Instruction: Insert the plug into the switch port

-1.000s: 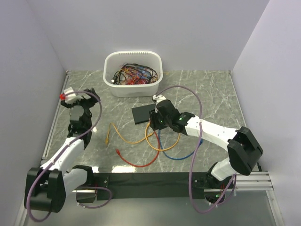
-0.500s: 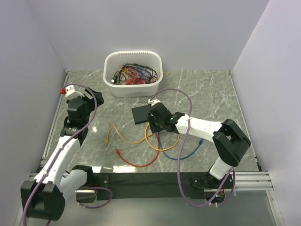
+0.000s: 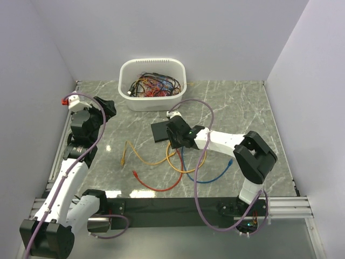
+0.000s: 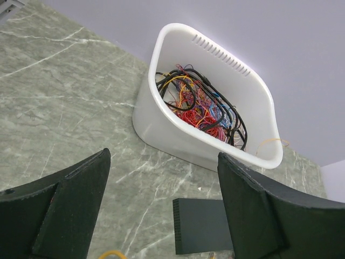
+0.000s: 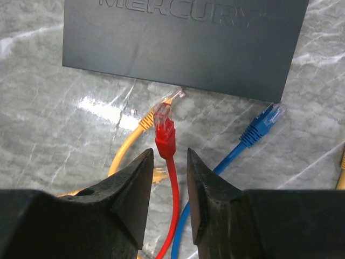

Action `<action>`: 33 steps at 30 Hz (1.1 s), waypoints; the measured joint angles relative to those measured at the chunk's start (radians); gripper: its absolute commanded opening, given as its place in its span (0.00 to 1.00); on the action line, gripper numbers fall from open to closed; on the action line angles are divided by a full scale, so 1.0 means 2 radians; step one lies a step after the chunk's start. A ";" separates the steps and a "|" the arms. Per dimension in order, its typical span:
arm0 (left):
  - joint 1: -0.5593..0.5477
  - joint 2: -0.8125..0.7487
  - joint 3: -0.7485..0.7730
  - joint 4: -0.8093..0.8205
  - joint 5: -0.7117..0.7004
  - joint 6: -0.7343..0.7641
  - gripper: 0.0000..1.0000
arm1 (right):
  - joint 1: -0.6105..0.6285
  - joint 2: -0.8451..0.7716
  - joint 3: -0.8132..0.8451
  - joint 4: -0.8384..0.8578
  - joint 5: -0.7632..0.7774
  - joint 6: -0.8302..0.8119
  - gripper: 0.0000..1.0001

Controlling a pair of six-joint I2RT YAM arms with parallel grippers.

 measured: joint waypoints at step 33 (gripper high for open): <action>-0.003 -0.002 -0.079 0.155 0.259 -0.028 0.68 | 0.000 -0.127 -0.093 0.129 -0.117 -0.041 0.00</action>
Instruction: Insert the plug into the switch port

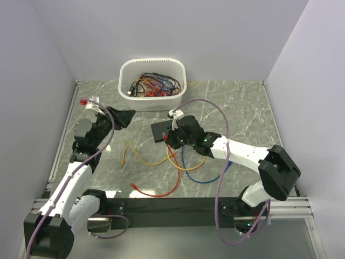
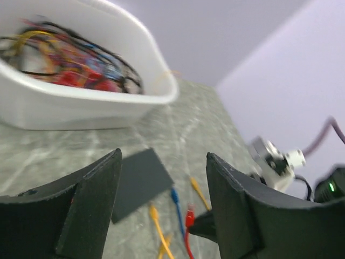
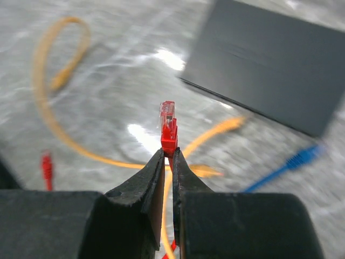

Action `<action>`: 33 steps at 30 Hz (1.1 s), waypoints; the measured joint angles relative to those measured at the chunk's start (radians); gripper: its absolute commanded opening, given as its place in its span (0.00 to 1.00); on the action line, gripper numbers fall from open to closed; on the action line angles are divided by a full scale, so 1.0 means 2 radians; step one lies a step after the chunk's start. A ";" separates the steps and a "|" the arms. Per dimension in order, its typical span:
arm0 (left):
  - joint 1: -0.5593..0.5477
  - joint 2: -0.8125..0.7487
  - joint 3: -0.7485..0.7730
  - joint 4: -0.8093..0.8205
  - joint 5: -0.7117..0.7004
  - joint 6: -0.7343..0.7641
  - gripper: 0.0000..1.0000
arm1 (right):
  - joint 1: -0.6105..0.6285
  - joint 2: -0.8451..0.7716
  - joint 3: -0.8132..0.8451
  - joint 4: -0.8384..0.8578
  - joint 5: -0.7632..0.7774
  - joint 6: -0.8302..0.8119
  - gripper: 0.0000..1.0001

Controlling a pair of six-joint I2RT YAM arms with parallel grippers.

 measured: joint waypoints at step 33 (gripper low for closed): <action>-0.080 0.104 -0.122 0.330 0.217 -0.132 0.49 | -0.071 -0.005 0.000 0.126 -0.402 0.041 0.00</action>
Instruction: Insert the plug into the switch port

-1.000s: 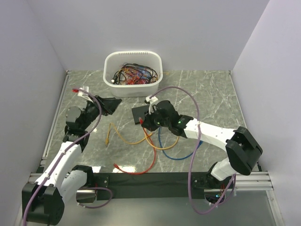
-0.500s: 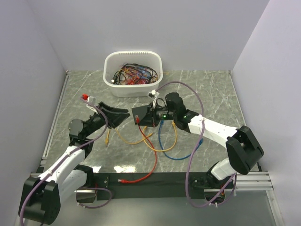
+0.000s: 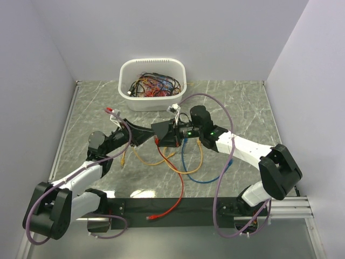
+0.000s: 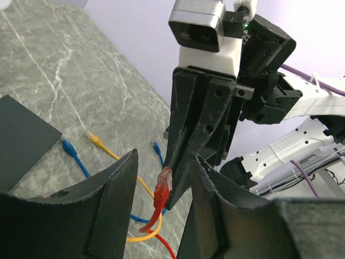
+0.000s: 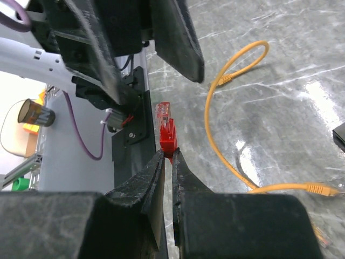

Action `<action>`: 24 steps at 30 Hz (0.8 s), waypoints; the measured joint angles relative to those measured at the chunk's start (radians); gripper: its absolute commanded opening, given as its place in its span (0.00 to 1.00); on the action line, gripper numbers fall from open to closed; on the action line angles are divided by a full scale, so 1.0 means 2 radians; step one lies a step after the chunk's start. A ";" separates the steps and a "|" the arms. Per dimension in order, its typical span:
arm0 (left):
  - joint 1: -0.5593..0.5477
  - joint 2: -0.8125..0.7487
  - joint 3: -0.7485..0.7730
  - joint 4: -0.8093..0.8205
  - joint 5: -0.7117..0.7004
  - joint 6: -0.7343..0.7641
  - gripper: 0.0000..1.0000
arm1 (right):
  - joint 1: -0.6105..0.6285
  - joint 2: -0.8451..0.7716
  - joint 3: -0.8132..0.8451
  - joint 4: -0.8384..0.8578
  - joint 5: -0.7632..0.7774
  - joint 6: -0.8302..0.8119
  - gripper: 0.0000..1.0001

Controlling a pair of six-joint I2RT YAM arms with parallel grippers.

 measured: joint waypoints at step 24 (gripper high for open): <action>-0.042 0.019 0.012 -0.028 -0.007 0.032 0.01 | -0.007 0.006 0.000 0.014 -0.024 0.009 0.00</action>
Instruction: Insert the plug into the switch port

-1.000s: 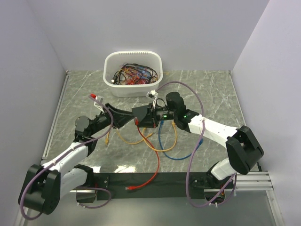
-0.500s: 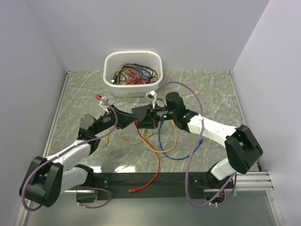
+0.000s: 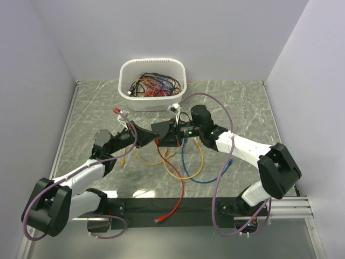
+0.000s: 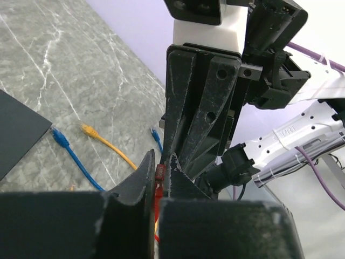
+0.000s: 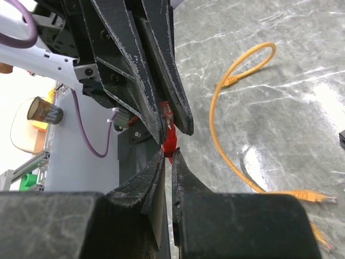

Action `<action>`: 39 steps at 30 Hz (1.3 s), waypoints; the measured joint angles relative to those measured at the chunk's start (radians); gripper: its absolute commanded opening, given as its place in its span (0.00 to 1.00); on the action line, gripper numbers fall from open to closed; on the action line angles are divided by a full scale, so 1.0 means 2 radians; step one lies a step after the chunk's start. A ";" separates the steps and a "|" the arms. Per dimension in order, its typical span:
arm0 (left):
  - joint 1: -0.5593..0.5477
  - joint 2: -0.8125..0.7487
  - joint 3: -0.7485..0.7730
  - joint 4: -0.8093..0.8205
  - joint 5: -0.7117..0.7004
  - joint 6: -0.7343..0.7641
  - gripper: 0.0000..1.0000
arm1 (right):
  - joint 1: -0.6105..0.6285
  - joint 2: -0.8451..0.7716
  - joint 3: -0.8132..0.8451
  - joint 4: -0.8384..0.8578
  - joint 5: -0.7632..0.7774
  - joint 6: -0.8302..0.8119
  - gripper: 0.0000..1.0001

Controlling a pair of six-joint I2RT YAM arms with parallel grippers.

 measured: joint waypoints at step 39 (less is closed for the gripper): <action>-0.008 0.055 0.042 -0.159 -0.152 -0.058 0.00 | 0.085 0.021 0.097 -0.204 0.330 -0.075 0.40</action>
